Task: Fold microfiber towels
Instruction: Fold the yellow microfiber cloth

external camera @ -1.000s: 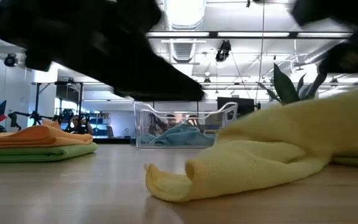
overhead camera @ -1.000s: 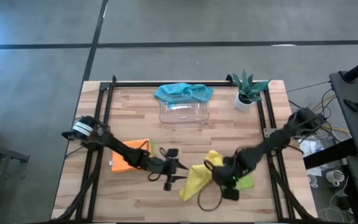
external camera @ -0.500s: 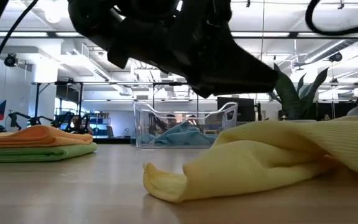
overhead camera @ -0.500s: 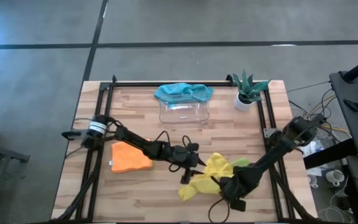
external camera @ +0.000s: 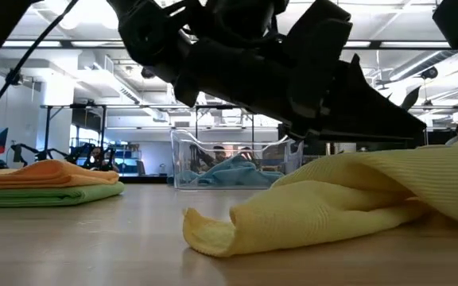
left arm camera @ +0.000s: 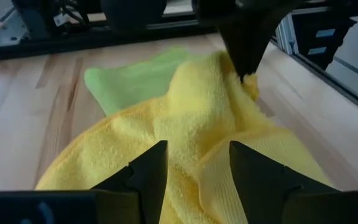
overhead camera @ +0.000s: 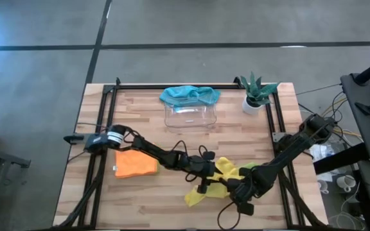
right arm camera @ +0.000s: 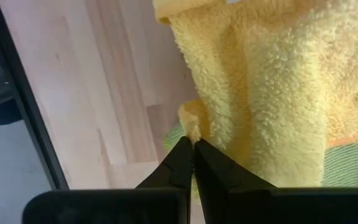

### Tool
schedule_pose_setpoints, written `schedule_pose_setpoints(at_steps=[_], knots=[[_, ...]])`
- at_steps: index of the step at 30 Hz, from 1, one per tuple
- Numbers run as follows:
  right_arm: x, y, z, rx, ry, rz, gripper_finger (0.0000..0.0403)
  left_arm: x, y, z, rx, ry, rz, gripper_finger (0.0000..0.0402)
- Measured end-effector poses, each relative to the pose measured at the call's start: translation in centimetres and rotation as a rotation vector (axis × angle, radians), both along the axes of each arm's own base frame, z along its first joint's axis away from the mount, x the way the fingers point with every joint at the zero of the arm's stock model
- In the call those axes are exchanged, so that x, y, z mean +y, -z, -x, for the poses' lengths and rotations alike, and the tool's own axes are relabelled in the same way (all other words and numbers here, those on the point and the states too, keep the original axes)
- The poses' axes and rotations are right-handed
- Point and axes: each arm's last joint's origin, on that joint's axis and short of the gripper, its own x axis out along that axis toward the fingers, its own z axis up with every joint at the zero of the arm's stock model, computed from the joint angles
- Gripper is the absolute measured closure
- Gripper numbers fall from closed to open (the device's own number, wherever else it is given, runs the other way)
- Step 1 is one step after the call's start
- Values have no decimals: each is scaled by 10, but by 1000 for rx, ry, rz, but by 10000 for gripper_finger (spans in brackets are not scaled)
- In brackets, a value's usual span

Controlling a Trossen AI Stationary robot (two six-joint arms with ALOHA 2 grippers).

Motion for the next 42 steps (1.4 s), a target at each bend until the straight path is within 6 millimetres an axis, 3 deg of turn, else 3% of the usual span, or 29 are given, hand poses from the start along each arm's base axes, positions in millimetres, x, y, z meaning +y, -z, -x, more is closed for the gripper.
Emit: schedule_pose_setpoints(at_steps=[13, 18, 21, 25, 28, 37, 42], knots=[[-1, 0, 0, -4, -4, 8, 394, -3, 3, 1, 11, 34, -17, 301], [-1, -1, -1, -8, -3, 5, 394, -3, 6, -1, 18, 32, -18, 283], [-2, -1, -2, -7, 2, 5, 394, -6, 13, -12, 2, 27, 0, 259], [-3, -3, -3, -11, 13, 0, 394, -9, 33, -23, 48, 29, 1, 239], [-2, -4, -4, -13, 15, -2, 394, -11, 29, -25, 39, 49, 10, 241], [-2, -6, -4, -20, -8, 2, 394, -10, 7, -18, 82, 50, -6, 291], [-2, -6, -4, -25, -8, 9, 394, -9, 6, -17, 96, 56, -22, 351]])
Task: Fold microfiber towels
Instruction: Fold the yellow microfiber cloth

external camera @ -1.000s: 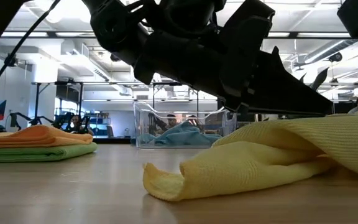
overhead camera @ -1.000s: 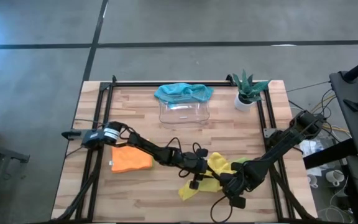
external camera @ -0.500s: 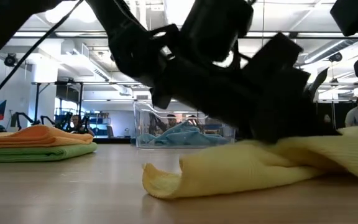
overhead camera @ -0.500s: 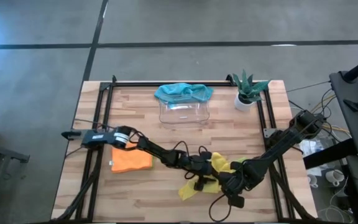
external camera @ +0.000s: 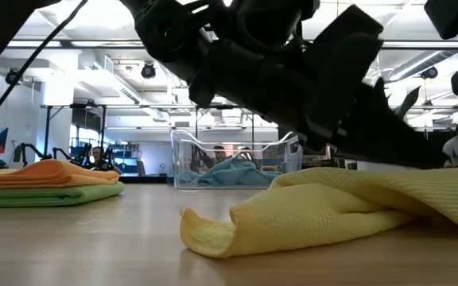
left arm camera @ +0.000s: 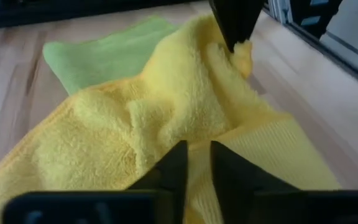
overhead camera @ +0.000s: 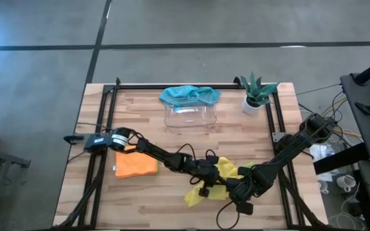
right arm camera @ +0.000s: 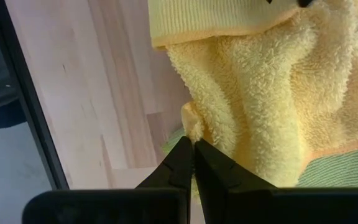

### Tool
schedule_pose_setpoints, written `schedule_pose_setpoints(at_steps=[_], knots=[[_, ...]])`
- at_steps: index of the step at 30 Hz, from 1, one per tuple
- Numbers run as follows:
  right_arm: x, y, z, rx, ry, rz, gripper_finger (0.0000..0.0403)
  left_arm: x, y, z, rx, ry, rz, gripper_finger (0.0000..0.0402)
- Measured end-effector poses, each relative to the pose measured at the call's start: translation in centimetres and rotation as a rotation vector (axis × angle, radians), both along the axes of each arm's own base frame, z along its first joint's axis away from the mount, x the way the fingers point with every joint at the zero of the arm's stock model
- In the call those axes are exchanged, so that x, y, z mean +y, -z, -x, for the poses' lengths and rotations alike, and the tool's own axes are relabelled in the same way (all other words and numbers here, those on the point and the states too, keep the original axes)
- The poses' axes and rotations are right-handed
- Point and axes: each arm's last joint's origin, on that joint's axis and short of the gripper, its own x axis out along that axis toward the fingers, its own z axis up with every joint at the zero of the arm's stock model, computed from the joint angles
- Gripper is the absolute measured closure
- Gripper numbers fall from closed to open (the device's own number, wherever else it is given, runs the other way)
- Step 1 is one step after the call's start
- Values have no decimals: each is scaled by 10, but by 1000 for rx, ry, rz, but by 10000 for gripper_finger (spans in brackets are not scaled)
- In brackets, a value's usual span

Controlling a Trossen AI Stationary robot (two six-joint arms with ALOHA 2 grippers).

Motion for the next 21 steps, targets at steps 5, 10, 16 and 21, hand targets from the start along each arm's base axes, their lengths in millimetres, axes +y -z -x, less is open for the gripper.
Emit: schedule_pose_setpoints(at_steps=[5, 10, 16, 21], knots=[[0, 0, 0, 0, 2, 0, 394, 0, 1, 1, 11, 2, -7, 389], [0, 0, 0, -1, 5, 0, 394, 0, 2, 1, 17, -1, -10, 354], [0, -1, 0, -2, 7, 0, 394, 1, 3, 1, 31, -32, 29, 274], [0, -1, 0, -4, 3, 2, 394, 1, 8, 5, 48, -48, 13, 227]])
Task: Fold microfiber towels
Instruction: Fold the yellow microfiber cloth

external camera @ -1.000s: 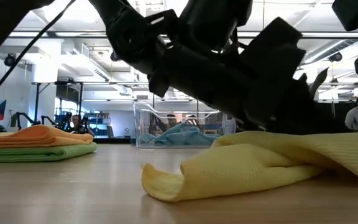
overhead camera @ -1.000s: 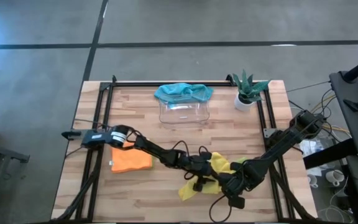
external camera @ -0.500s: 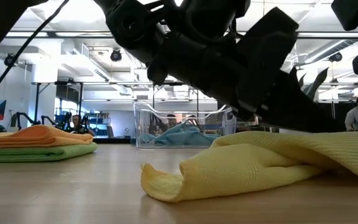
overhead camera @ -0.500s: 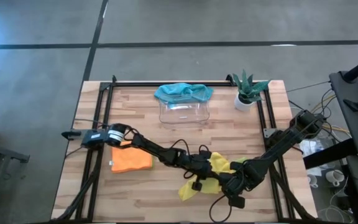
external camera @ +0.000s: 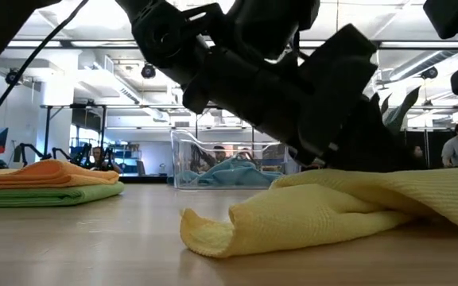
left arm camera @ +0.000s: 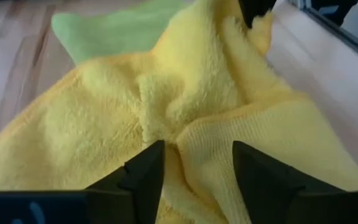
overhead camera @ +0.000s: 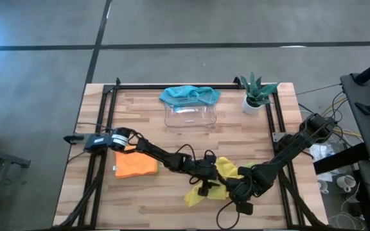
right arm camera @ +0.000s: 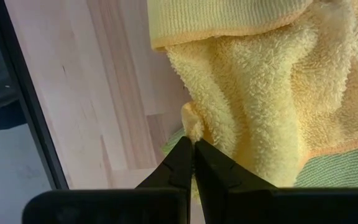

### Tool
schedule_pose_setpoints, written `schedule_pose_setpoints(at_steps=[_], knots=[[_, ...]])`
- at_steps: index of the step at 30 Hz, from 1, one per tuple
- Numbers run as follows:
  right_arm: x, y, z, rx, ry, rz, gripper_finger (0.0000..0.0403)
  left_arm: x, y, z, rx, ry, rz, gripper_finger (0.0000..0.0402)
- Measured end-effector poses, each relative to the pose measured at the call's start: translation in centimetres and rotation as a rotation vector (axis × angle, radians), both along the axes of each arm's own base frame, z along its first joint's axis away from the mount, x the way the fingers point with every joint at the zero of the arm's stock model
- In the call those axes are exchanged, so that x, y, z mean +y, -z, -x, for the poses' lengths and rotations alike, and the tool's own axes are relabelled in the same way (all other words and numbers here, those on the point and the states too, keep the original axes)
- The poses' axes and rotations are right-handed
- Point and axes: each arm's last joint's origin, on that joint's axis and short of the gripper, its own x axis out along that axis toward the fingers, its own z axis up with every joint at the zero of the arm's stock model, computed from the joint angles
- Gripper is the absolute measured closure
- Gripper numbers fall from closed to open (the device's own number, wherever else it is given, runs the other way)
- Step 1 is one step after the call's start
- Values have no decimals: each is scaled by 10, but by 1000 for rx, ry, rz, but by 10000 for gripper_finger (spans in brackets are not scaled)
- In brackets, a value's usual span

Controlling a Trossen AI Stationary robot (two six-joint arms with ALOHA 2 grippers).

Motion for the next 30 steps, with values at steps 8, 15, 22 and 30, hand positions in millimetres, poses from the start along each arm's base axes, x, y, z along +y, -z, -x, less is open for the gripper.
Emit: schedule_pose_setpoints(at_steps=[8, 15, 22, 30], knots=[[0, 0, 0, -1, -2, -1, 394, 0, -2, -1, -12, -2, 3, 263], [-1, 0, -1, -2, 0, 0, 394, -1, -2, -1, -11, -6, 4, 318], [-1, 0, -1, -3, 0, -1, 394, -6, 7, -6, -23, -12, 31, 328], [-1, 0, -1, -2, 5, -1, 394, -8, 21, -8, 5, -13, 22, 329]])
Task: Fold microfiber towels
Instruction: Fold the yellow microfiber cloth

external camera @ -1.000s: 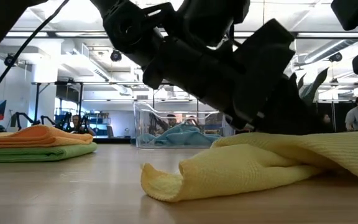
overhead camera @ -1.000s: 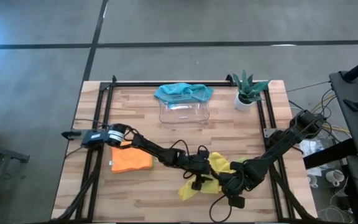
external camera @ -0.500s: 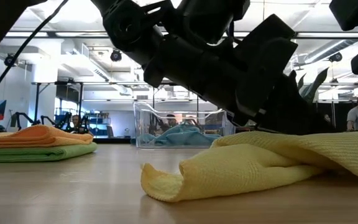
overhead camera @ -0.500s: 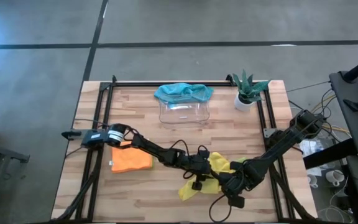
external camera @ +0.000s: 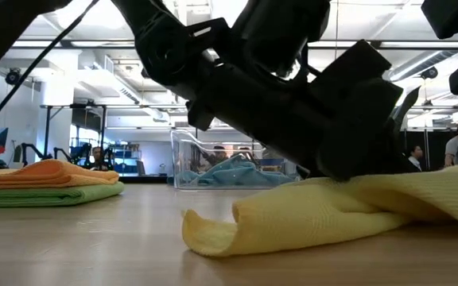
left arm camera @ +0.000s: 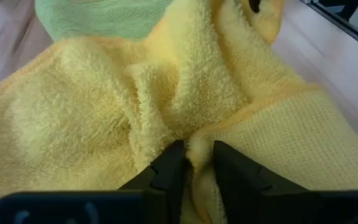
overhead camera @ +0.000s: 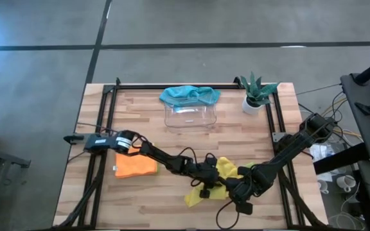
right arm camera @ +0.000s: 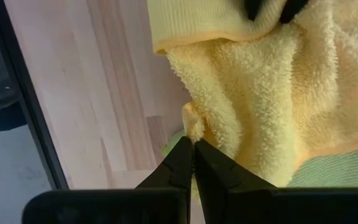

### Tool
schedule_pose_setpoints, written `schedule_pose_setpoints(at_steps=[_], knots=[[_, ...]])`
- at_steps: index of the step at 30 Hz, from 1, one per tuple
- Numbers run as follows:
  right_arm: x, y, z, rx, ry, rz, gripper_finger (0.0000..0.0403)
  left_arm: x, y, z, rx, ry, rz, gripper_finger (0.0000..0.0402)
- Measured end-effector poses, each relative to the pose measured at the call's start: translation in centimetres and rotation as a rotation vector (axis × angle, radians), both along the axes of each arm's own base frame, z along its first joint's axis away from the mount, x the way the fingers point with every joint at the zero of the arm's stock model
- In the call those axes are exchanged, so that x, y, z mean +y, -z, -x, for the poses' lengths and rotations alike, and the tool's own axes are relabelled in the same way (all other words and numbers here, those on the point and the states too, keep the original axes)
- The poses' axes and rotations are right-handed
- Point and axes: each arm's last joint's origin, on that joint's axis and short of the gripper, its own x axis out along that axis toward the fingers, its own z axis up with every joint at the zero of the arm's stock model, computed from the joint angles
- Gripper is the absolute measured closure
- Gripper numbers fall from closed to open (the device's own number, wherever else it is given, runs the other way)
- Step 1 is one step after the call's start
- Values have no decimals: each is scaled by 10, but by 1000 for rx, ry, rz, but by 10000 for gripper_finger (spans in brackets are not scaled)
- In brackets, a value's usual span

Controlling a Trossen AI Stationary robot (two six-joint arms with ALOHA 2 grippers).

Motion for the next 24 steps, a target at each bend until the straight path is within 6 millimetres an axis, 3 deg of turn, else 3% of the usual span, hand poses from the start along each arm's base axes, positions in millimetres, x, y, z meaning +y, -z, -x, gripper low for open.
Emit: schedule_pose_setpoints(at_steps=[3, 9, 13, 17, 24], knots=[[0, 0, 0, -2, -2, -1, 394, 0, 0, 0, -1, 1, -1, 336], [0, -2, 0, -7, -12, -2, 394, -3, -12, 4, 10, 5, 4, 395], [-2, -11, 2, -36, -9, -18, 394, -9, -56, 18, 1, 34, -8, 399], [-6, -23, 5, -110, 2, -2, 394, -8, -108, 45, 3, 52, -65, 400], [-12, -37, 9, -192, 9, 42, 394, 6, -151, 114, 14, -23, -115, 400]])
